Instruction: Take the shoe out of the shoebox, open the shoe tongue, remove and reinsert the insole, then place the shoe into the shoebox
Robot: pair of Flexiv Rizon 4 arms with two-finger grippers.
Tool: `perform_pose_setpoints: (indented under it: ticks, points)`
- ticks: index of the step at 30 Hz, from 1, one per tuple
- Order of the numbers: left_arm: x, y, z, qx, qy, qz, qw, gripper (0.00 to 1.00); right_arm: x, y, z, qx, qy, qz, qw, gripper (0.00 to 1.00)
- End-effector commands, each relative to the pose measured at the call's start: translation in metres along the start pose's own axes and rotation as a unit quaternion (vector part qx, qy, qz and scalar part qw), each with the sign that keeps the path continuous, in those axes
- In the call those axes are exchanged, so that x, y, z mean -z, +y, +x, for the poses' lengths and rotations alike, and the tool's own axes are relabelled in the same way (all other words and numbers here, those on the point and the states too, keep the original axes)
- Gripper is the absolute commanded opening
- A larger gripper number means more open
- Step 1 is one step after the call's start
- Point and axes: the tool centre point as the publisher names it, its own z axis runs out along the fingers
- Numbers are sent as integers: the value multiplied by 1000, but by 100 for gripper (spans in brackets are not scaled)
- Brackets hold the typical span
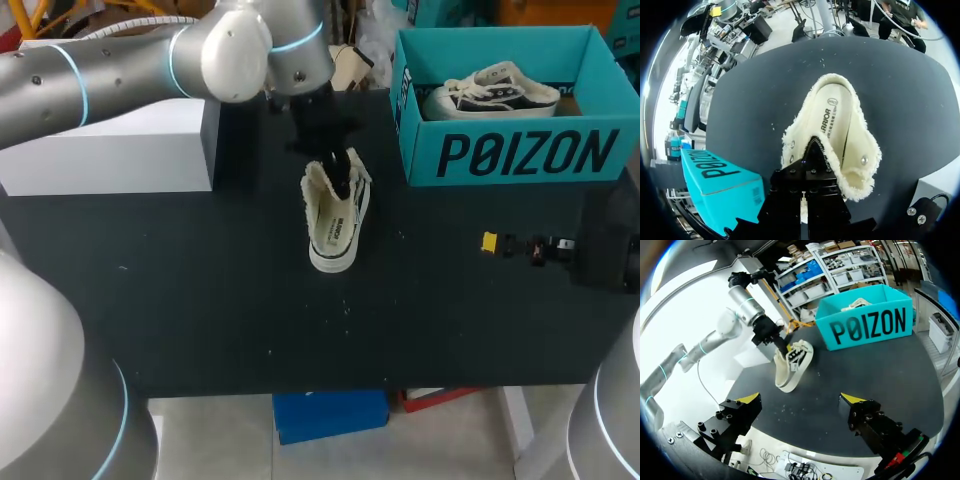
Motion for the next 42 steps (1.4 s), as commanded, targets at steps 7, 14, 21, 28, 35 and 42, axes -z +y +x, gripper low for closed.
perform_pose_setpoints:
  ticks: [7, 14, 21, 28, 35, 42]
  points:
    - [61, -4, 4, -5, 4, -54, 999, 0, 1, 0, 0, 0, 1, 0, 1000, 100]
    - [72, 3, 38, 31, 12, -68, 997, 0, 1, 0, 0, 0, 1, 0, 1000, 100]
    - [64, 13, 46, 42, 13, -69, 997, 0, 1, 0, 0, 0, 1, 0, 1000, 100]
    - [60, 25, 43, 49, 21, -80, 995, 0, 1, 0, 0, 0, 1, 0, 1000, 100]
    - [41, 25, 28, 39, 17, -67, 997, 0, 1, 0, 0, 0, 1, 0, 1000, 100]
    - [25, 16, 23, 33, 9, -47, 998, 0, 1, 0, 0, 0, 1, 0, 1000, 100]
